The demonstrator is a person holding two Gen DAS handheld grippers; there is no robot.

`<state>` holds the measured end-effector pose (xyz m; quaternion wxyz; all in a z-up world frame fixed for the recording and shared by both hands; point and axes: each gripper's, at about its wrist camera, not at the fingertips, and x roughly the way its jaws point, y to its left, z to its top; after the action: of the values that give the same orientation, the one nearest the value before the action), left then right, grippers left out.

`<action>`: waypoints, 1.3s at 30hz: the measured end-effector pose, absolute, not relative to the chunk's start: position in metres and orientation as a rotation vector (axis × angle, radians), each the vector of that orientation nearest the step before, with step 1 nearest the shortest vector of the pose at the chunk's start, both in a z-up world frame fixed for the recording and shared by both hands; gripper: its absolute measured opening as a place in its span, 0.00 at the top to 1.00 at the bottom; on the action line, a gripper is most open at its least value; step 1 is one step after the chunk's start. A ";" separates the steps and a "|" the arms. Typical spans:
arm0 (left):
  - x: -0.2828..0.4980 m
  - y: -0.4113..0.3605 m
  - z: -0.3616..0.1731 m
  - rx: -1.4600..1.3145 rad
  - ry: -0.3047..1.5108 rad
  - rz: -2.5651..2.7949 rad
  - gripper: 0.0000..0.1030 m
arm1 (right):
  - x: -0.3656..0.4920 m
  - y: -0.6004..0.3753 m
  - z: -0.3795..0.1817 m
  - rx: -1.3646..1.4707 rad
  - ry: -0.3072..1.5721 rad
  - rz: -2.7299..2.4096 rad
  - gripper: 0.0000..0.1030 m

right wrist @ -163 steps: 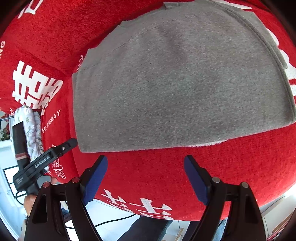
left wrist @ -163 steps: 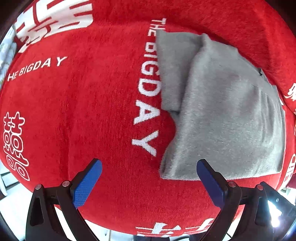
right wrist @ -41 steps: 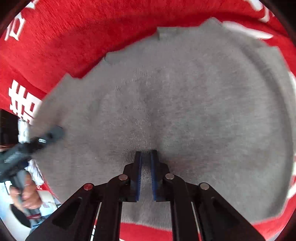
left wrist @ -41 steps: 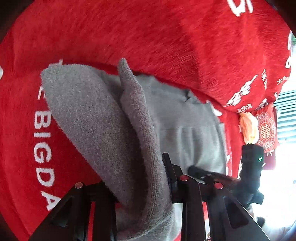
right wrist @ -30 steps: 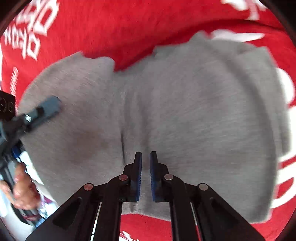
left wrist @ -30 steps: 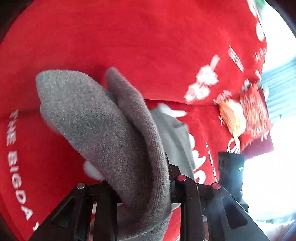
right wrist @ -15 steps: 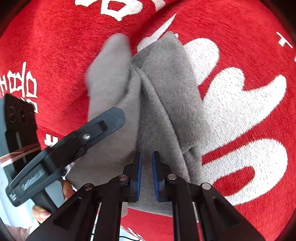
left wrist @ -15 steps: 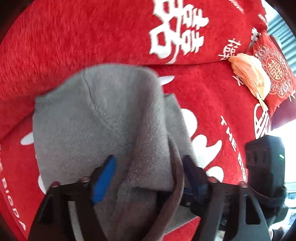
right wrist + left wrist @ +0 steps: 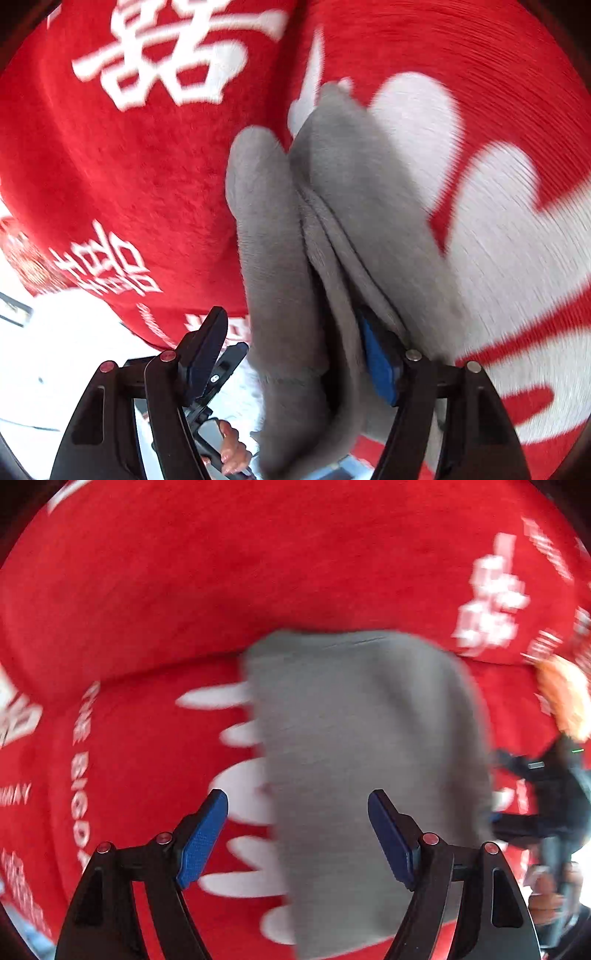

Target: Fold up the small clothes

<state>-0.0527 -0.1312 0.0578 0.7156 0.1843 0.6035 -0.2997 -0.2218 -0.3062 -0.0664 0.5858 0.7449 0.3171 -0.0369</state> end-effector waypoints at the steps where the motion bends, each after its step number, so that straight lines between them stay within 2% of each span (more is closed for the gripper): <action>1: -0.049 -0.125 0.052 0.408 1.343 -0.636 0.23 | -0.212 -0.305 -0.061 1.698 0.772 -0.070 0.27; 4: -0.044 -0.111 0.037 0.419 1.357 -0.576 0.23 | -0.191 -0.304 -0.048 1.559 0.893 -0.081 0.27; 5: -0.044 -0.109 0.035 0.400 1.362 -0.575 0.23 | -0.181 -0.306 -0.044 1.505 0.937 -0.099 0.36; 6: -0.044 -0.107 0.034 0.390 1.361 -0.567 0.23 | -0.172 -0.306 -0.040 1.443 0.992 -0.124 0.53; 7: -0.045 -0.105 0.035 0.390 1.360 -0.558 0.23 | -0.164 -0.304 -0.035 1.364 1.066 -0.161 0.86; 8: -0.047 -0.105 0.038 0.386 1.359 -0.562 0.23 | -0.162 -0.302 -0.029 1.305 1.102 -0.184 0.87; 13: -0.064 -0.114 0.048 0.409 1.327 -0.644 0.23 | -0.179 -0.297 0.016 1.160 1.003 -0.139 0.87; 14: -0.067 -0.115 0.044 0.420 1.334 -0.652 0.23 | -0.188 -0.300 0.012 1.164 1.012 -0.172 0.87; 16: -0.070 -0.117 0.037 0.420 1.358 -0.662 0.15 | -0.197 -0.306 -0.004 1.208 1.037 -0.225 0.87; 18: -0.072 -0.120 0.035 0.425 1.349 -0.638 0.13 | -0.206 -0.313 -0.030 1.268 1.079 -0.231 0.85; 20: -0.071 -0.116 0.036 0.409 1.359 -0.627 0.13 | -0.207 -0.315 -0.040 1.287 1.112 -0.253 0.72; 21: -0.071 -0.114 0.038 0.412 1.359 -0.621 0.13 | -0.212 -0.317 -0.038 1.284 1.104 -0.264 0.69; 23: -0.070 -0.109 0.042 0.427 1.355 -0.616 0.13 | -0.218 -0.319 -0.026 1.217 1.117 -0.327 0.55; 25: -0.069 -0.109 0.049 0.445 1.355 -0.618 0.13 | -0.226 -0.320 -0.013 1.152 1.144 -0.404 0.51; 30: -0.080 -0.108 0.051 0.470 1.380 -0.672 0.13 | -0.247 -0.305 0.025 1.093 1.117 -0.382 0.51; 31: -0.086 -0.107 0.049 0.491 1.384 -0.676 0.13 | -0.247 -0.297 0.033 1.079 1.113 -0.348 0.56; 32: -0.090 -0.107 0.047 0.508 1.388 -0.674 0.13 | -0.245 -0.289 0.040 1.064 1.112 -0.306 0.68; 33: -0.095 -0.107 0.043 0.525 1.396 -0.671 0.13 | -0.241 -0.278 0.046 1.044 1.119 -0.252 0.72; 39: -0.123 -0.098 0.014 0.570 1.473 -0.647 0.13 | -0.216 -0.227 0.037 0.888 1.267 -0.156 0.76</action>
<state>-0.1233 -0.0977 0.0140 0.6573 0.2515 0.6504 -0.2858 -0.2162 -0.2271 0.0366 0.7127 0.4006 0.5715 -0.0703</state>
